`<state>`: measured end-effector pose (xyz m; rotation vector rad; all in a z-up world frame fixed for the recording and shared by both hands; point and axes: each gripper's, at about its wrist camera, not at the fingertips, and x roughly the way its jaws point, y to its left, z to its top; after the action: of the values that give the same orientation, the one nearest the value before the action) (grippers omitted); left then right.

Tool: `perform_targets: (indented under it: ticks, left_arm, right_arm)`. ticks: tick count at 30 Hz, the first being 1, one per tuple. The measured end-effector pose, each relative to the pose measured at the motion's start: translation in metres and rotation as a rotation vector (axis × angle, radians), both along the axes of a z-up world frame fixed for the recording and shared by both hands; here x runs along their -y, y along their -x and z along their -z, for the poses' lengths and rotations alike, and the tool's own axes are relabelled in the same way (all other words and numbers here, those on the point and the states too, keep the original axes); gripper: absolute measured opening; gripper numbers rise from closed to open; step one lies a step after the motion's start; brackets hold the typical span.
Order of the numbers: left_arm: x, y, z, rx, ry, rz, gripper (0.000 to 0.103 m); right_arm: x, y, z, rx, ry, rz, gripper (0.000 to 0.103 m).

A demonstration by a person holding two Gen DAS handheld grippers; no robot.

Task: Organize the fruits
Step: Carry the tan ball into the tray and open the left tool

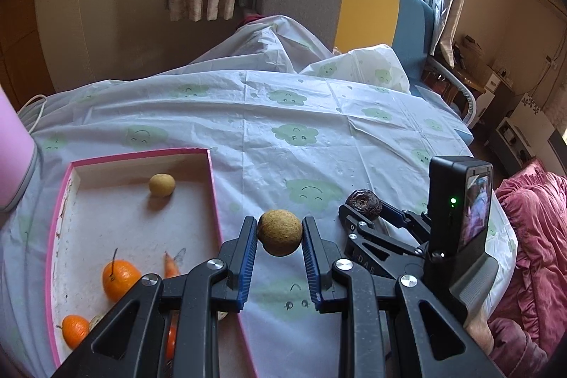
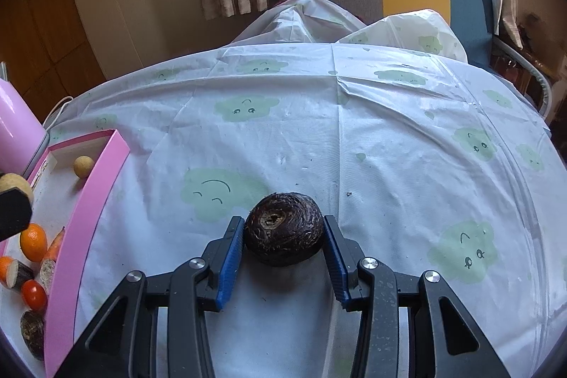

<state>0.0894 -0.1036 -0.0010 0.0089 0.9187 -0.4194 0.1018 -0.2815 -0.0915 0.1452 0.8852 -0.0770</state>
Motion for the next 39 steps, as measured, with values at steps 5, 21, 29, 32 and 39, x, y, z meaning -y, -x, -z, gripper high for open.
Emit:
perform_targets:
  ticks: [5,21,29,32,39]
  left_arm:
    - [-0.030,0.013,-0.008,0.009,0.031,-0.031,0.025]
    - [-0.157,0.037,0.017,-0.042,0.059,-0.277,0.025]
    - [-0.167,0.036,0.024,-0.045,0.064,-0.296,0.025]
    - [-0.162,0.025,0.025,-0.038,0.057,-0.285,0.026]
    - [-0.155,0.003,0.038,-0.056,0.039,-0.298,0.026]
  right_arm:
    - [-0.004,0.000,0.000,-0.006,0.031,-0.003,0.045]
    - [-0.026,0.014,-0.006,-0.024,0.079,-0.040,0.044]
    - [-0.057,0.041,-0.006,-0.017,0.088,-0.108,0.044]
    - [-0.061,0.048,-0.009,-0.016,0.080,-0.113,0.044]
    - [-0.069,0.056,-0.013,-0.020,0.091,-0.133,0.044]
